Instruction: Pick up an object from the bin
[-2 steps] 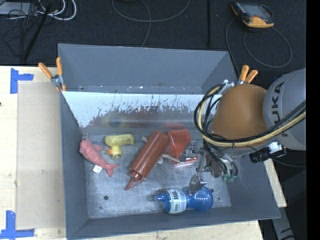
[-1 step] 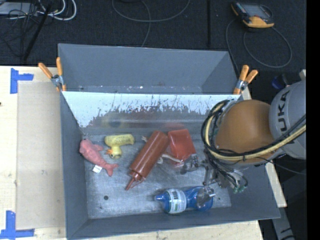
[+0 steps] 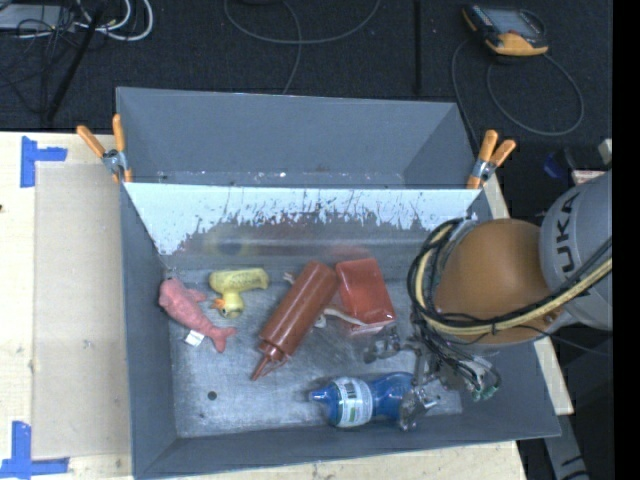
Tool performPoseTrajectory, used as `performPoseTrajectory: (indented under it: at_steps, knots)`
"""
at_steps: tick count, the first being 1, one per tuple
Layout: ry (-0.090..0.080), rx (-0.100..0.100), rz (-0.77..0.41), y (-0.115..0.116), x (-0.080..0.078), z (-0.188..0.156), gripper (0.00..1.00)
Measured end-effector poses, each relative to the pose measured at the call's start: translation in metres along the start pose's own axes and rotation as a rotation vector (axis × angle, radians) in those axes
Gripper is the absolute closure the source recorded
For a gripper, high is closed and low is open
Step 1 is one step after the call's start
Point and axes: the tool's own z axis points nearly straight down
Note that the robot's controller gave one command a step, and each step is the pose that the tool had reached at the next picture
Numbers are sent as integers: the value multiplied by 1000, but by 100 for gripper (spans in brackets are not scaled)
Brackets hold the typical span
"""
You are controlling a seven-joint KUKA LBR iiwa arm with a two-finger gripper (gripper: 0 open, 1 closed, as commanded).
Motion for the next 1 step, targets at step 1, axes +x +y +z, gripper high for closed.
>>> performPoseTrajectory:
  at_steps: [1]
  knots:
    - [-4,1,-82,11,-2,-9,0]
